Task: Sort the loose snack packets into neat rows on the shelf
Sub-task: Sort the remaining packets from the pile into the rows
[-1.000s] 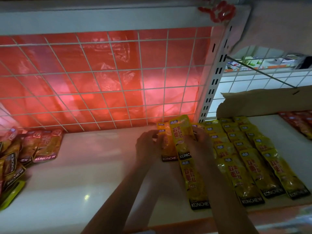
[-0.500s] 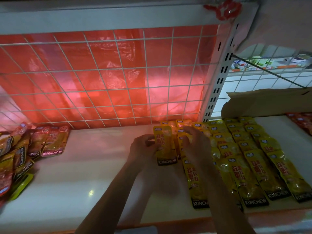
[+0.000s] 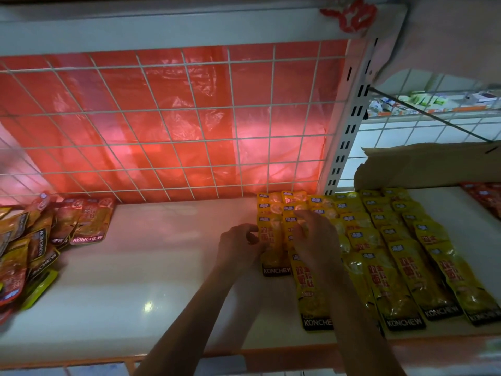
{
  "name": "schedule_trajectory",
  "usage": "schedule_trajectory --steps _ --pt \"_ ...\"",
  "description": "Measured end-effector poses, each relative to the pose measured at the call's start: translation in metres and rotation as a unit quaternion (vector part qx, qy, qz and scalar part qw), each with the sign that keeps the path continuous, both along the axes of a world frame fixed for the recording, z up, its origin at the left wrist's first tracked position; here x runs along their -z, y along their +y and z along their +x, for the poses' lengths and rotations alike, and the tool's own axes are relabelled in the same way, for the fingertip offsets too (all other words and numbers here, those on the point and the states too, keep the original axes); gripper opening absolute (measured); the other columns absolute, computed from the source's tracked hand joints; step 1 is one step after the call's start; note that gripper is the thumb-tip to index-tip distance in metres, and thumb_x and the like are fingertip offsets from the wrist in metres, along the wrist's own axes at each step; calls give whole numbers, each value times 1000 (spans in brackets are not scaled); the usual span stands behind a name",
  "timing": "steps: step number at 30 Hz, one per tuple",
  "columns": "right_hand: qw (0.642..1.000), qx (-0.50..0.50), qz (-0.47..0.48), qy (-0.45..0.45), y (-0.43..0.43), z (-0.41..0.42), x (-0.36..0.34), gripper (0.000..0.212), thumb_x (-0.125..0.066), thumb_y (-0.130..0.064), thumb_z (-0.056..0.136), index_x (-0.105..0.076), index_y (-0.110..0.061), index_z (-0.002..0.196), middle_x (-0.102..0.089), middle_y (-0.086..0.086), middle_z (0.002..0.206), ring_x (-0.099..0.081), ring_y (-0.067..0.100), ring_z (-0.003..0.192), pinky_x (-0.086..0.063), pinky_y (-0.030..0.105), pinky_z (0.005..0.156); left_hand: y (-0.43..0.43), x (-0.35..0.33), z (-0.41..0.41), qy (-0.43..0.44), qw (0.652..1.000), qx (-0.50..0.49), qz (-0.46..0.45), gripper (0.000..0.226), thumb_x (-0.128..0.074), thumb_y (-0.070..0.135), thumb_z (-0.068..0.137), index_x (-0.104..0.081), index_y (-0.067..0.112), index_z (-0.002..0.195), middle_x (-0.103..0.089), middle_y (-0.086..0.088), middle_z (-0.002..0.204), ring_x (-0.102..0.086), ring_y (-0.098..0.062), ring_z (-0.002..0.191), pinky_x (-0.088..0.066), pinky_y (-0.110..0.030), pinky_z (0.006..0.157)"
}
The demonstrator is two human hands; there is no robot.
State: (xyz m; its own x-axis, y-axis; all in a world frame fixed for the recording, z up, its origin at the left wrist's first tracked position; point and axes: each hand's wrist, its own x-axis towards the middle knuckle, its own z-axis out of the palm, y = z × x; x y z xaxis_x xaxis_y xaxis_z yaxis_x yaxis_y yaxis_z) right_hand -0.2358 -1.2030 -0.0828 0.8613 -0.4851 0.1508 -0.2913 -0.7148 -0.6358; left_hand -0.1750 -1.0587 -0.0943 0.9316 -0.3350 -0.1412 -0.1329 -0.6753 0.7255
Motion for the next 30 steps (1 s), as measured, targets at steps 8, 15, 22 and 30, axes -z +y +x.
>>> schedule_trajectory --steps 8,15,22,30 --pt "999 -32 0 -5 7 -5 -1 31 -54 -19 94 -62 -13 123 -62 7 124 -51 24 119 -36 28 97 -1 2 -5 -60 995 15 80 33 -60 39 91 -65 23 119 -70 -1 110 -64 -18 99 -49 -29 86" --pt "993 -121 -16 -3 40 4 1 32 -52 -13 91 -62 -11 121 -62 8 124 -51 27 120 -33 30 99 25 3 -14 -130 985 -58 100 42 -55 39 93 -55 22 131 -63 -1 122 -61 -15 105 -48 -29 94" --pt "976 -217 -18 0 116 30 1 36 -55 -12 90 -59 -15 126 -58 3 131 -47 22 125 -31 26 106 101 7 -16 -245 949 -132 145 41 -62 30 90 -58 15 129 -59 -7 130 -55 -26 116 -46 -37 96" --pt "963 -269 -12 -6 230 82 2 40 -59 -12 88 -59 -13 128 -57 4 135 -49 20 126 -32 23 108 216 2 24 -284 920 -161 217 43 -71 26 78 -61 11 117 -63 -10 111 -58 -30 100 -52 -42 81"
